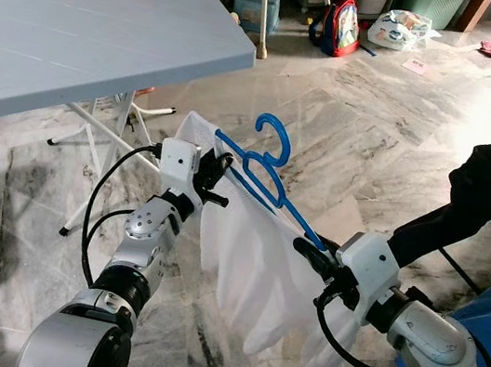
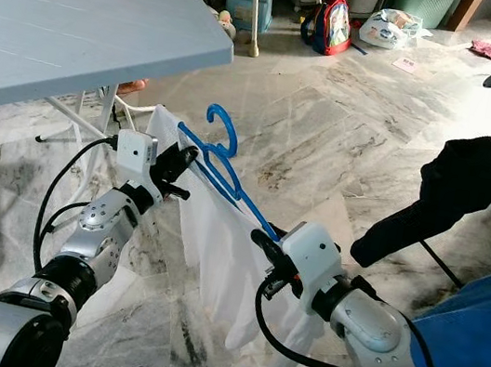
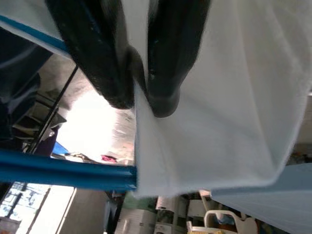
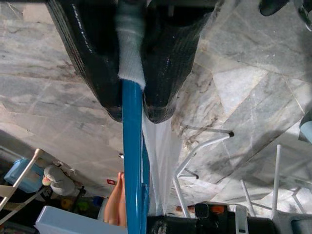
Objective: Hang hanger
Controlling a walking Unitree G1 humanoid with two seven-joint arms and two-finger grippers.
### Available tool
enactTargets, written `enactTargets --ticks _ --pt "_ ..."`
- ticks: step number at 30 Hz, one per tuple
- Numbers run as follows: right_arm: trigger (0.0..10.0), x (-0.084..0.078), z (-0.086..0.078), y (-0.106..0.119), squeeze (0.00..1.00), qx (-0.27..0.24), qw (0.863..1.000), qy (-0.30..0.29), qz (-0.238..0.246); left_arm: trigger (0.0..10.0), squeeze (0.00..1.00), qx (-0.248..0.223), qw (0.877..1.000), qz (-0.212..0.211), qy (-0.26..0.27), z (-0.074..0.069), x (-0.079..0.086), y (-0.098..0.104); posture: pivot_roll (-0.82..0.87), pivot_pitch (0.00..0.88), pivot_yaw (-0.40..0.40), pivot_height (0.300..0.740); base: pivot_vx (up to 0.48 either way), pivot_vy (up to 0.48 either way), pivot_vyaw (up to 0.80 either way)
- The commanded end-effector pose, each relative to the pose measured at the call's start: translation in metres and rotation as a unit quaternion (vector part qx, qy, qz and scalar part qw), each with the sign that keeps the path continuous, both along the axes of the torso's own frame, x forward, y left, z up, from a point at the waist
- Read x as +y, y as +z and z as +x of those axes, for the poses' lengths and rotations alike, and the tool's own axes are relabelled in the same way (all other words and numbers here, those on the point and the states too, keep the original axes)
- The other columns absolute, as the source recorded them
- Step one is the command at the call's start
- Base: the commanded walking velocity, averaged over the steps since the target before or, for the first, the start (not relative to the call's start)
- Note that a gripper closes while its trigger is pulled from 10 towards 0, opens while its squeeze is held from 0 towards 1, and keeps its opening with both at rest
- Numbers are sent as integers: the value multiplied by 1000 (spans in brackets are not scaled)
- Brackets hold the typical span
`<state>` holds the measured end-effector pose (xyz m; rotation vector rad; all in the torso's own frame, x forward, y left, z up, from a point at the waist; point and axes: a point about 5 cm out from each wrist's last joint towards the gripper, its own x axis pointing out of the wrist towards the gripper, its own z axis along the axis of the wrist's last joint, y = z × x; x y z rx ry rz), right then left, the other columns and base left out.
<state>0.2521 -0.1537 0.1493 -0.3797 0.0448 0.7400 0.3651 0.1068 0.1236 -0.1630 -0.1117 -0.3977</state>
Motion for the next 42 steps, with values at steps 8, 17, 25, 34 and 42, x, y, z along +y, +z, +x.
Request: enactTargets --ticks 8,17,25,34,42 --pt "10000 -1 2 11 0 -35 999 -3 3 0 0 -16 1000 -2 11 2 8 6 -116 168 21 740 0 0 0" --pt "10000 -9 4 3 0 -37 998 -19 -39 0 0 -47 998 -8 39 6 17 19 -118 175 21 740 0 0 0" --pt "10000 -16 2 -11 0 -31 995 -27 -88 0 0 -57 998 -7 39 7 16 23 -119 178 22 740 0 0 0" --pt "10000 -25 -2 -14 0 -22 995 -23 -100 0 0 -52 996 8 69 9 27 22 -118 182 22 740 0 0 0" --pt "10000 -48 -7 -8 0 -8 995 -30 -100 0 0 -44 993 25 108 12 43 23 -117 183 23 740 0 0 0"
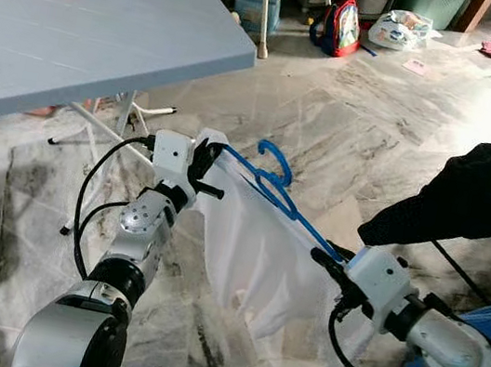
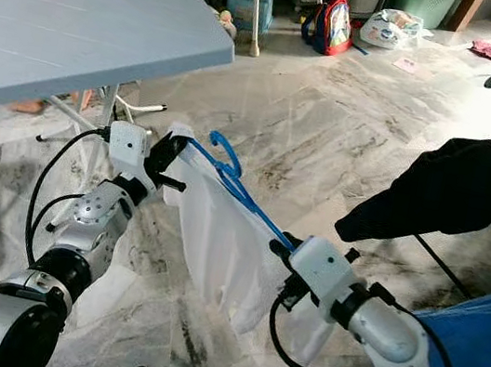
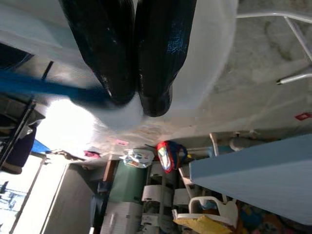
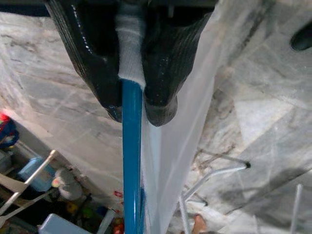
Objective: Hang hanger
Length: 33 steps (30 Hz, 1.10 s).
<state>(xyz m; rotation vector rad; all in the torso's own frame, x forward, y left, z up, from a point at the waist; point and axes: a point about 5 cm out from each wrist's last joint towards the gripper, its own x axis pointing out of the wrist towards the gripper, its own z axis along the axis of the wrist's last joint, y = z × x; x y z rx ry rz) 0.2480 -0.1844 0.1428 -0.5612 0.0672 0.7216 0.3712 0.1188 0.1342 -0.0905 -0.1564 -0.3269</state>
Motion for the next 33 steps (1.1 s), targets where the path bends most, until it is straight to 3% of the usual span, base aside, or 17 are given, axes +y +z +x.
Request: enactTargets --ticks 1,6,7,9,10,17,20,33 --pt "10000 -20 -5 -1 0 16 999 -27 -12 0 0 -19 997 -4 72 6 32 13 -116 183 23 740 0 0 0" --pt "10000 -31 -7 0 0 23 999 -32 -23 0 0 -5 998 0 65 6 29 8 -120 184 26 740 0 0 0" --pt "10000 -29 -6 0 0 20 999 -32 -21 3647 839 1 999 1 47 4 22 4 -119 183 26 740 0 0 0" --pt "10000 -27 -5 0 0 19 999 -31 -20 3647 839 2 999 3 41 3 19 3 -119 183 26 740 0 0 0" --pt "10000 -25 -5 0 0 18 999 -27 -17 10000 1000 3 999 5 31 2 15 1 -116 182 26 740 0 0 0" --pt "10000 -23 -8 1 0 22 1000 -17 -8 10000 1000 20 999 17 47 0 19 -7 -116 183 27 740 0 0 0" --pt "10000 -30 -8 6 0 21 1000 -22 -5 10000 1000 24 998 27 60 1 29 -7 -116 182 29 740 0 0 0" --pt "10000 -44 -15 19 0 35 999 -11 18 10000 1000 35 995 46 79 2 37 -9 -114 177 31 740 0 0 0"
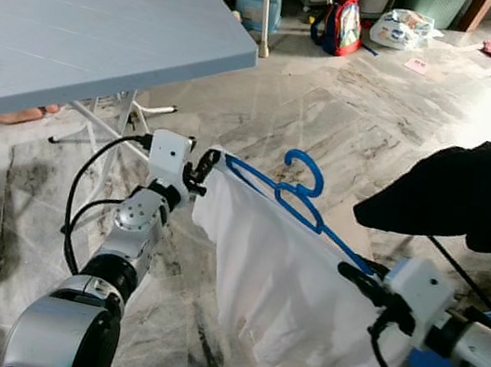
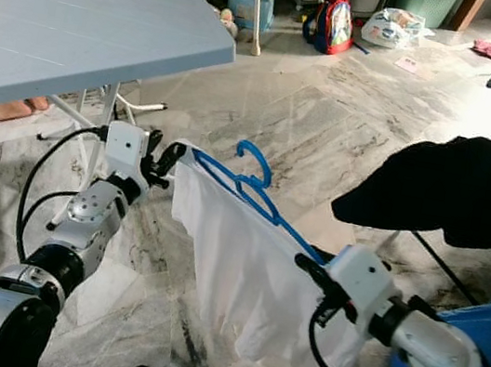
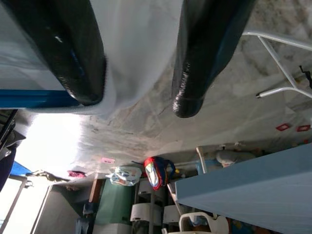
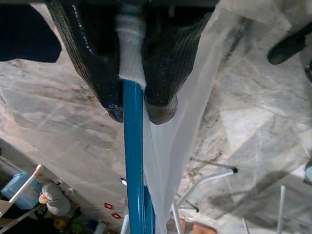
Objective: Hang hanger
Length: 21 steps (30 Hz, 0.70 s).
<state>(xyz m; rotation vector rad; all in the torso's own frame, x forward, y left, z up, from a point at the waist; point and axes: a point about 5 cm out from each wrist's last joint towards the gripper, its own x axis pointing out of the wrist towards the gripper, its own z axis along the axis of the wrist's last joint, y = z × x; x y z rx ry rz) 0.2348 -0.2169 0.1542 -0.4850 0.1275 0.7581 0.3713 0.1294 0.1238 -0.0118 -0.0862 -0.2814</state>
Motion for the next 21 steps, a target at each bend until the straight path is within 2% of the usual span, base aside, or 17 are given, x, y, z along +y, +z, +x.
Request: enactTargets --ticks 1,2,10,11,17,21 --pt "10000 -16 -4 12 0 -5 1000 -17 -4 6745 1000 6 998 7 60 2 30 1 -114 179 32 740 0 0 0" --pt "10000 -18 -5 13 0 -4 1000 -18 -5 0 1000 7 998 7 60 2 30 1 -115 179 32 740 0 0 0" --pt "10000 -19 -5 13 0 -4 1000 -19 -7 0 1000 7 998 7 59 2 30 1 -115 179 32 740 0 0 0" --pt "10000 -21 -5 16 0 -5 1000 -20 -5 0 0 7 998 5 57 2 30 1 -118 184 33 740 0 0 0" --pt "10000 -21 -12 27 0 2 1000 -5 18 0 0 14 998 10 62 1 32 -3 -120 187 33 740 0 0 0" --pt "10000 -35 -16 31 0 11 1000 -16 2 0 0 18 997 13 72 1 37 -3 -121 189 33 740 0 0 0"
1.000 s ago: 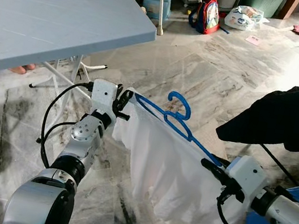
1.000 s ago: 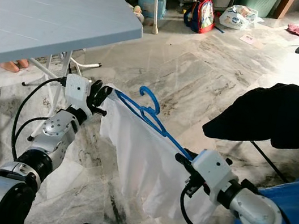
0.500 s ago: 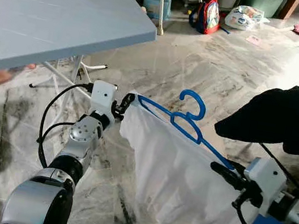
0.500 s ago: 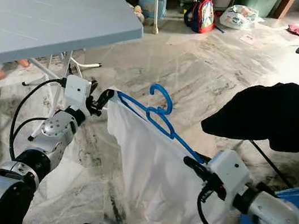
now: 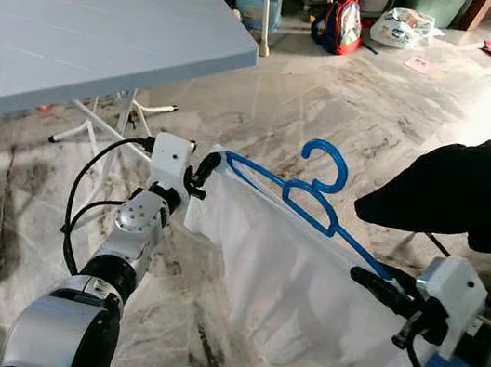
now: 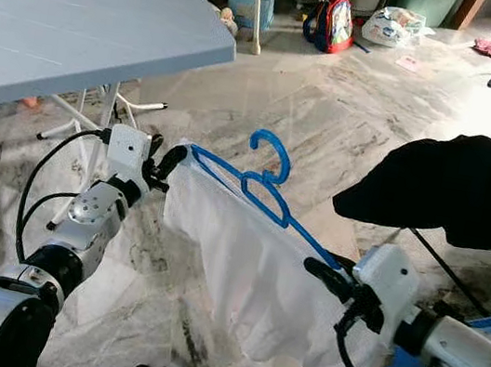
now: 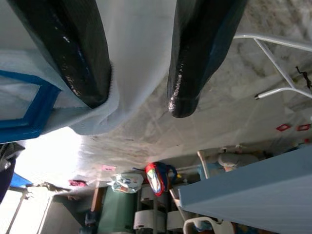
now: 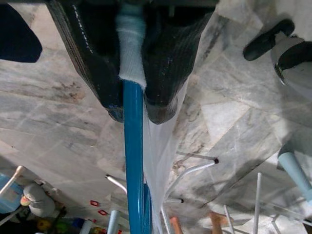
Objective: Hang hanger
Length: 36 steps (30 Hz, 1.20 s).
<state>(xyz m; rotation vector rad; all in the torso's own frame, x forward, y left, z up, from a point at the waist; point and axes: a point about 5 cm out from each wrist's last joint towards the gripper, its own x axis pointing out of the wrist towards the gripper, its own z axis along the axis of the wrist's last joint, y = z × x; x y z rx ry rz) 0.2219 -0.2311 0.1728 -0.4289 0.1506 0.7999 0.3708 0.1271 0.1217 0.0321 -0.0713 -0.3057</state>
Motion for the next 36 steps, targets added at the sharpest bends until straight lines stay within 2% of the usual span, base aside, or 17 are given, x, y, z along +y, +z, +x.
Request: enactTargets --ticks 1,5,10,16,20,24,26,30,31,32,33,36 --pt "10000 -25 -5 13 0 -11 999 -36 -20 0 0 13 996 -8 85 1 40 -1 -122 189 33 740 0 0 0" --pt "10000 -32 -10 15 0 8 999 -34 -26 0 0 12 996 -8 92 1 41 -1 -122 190 34 740 0 0 0" --pt "10000 -35 -17 2 0 45 995 -17 -82 0 0 10 996 -8 90 2 39 0 -123 192 35 740 0 0 0" --pt "10000 -42 -25 -6 0 80 989 -6 -121 0 0 10 996 -7 93 2 40 -1 -121 193 33 740 0 0 0" --pt "10000 -50 -30 -7 0 86 984 -4 -158 0 0 12 995 -4 96 1 41 -1 -120 193 34 740 0 0 0" --pt "10000 -54 -32 -6 0 95 980 -2 -174 0 0 16 995 -2 97 1 42 -3 -121 194 36 740 0 0 0" --pt "10000 -52 -31 -7 0 91 979 2 -185 0 0 17 996 -1 92 1 40 -3 -122 194 36 740 0 0 0" --pt "10000 -34 -17 -6 0 38 985 -1 -165 0 0 25 997 -5 73 0 31 -7 -126 193 38 740 0 0 0" --pt "10000 -23 -4 -12 0 -5 986 -15 -164 0 0 34 997 -5 63 -2 24 -12 -127 193 36 740 0 0 0" --pt "10000 -23 -4 -12 0 -5 986 -15 -164 0 0 34 997 -5 63 -2 24 -12 -127 193 36 740 0 0 0" --pt "10000 -10 6 -23 0 -27 986 -17 -164 0 0 40 998 -3 54 -5 17 -17 -128 190 34 740 0 0 0" --pt "10000 3 12 -33 0 -41 987 -16 -155 0 0 45 998 -3 46 -7 10 -21 -123 188 31 740 0 0 0"
